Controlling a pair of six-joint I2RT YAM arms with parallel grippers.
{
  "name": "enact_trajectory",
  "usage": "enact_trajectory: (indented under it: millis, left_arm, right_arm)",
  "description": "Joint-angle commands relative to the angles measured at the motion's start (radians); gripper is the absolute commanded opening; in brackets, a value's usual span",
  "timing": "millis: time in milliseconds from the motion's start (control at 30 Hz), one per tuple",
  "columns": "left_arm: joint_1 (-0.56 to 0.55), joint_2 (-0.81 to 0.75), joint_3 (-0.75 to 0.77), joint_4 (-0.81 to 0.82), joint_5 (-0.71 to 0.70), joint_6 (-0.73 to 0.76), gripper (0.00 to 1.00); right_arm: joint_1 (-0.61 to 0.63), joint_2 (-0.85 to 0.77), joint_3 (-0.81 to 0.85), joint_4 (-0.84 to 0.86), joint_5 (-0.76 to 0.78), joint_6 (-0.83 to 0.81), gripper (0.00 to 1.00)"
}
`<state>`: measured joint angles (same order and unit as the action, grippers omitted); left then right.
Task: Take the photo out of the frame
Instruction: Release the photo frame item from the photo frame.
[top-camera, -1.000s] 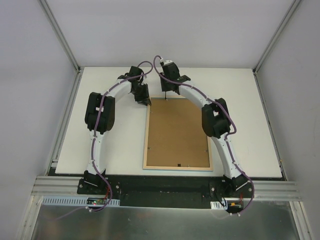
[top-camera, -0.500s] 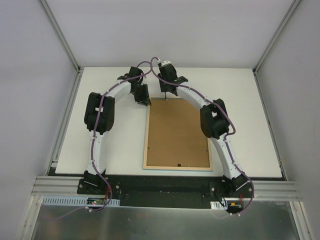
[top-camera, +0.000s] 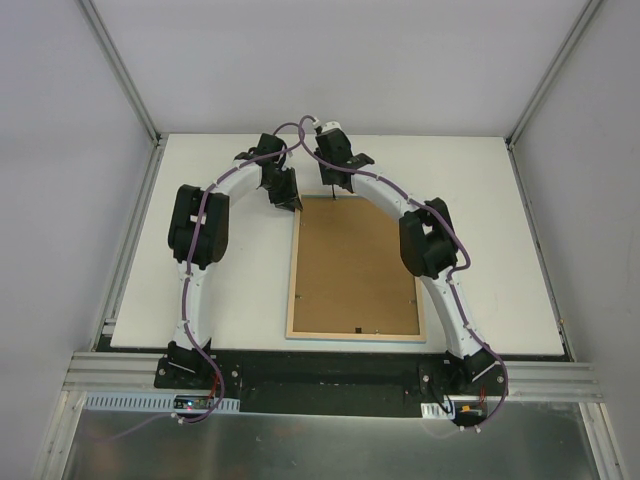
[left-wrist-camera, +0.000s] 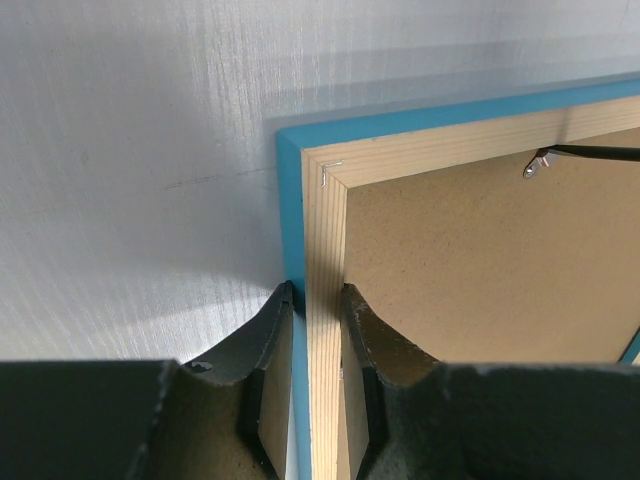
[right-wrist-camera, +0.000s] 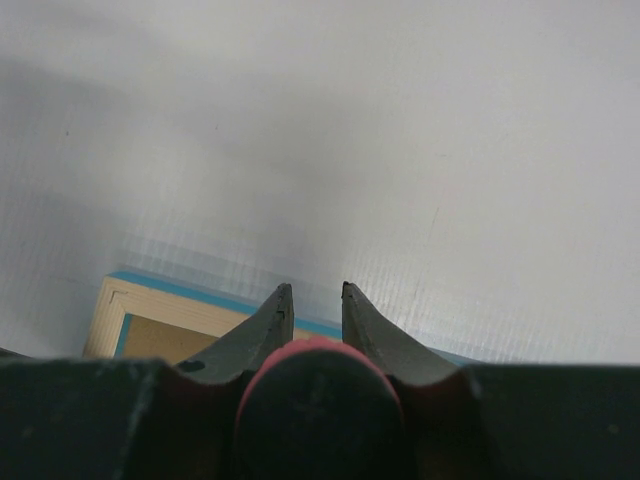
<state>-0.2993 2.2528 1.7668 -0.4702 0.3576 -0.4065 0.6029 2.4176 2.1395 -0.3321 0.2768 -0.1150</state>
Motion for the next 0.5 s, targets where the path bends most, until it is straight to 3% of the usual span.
enact_trajectory:
  millis: [0,467]
  left_arm:
    - [0.005,-0.007,-0.029,-0.061,0.007,-0.015,0.00]
    - [0.003,-0.010,-0.027,-0.056,0.015,-0.015,0.00]
  right_arm:
    - [0.000,-0.015,0.040,-0.010,0.027,-0.023,0.01]
    - [0.009,0.003,0.063,-0.024,0.012,-0.063,0.01]
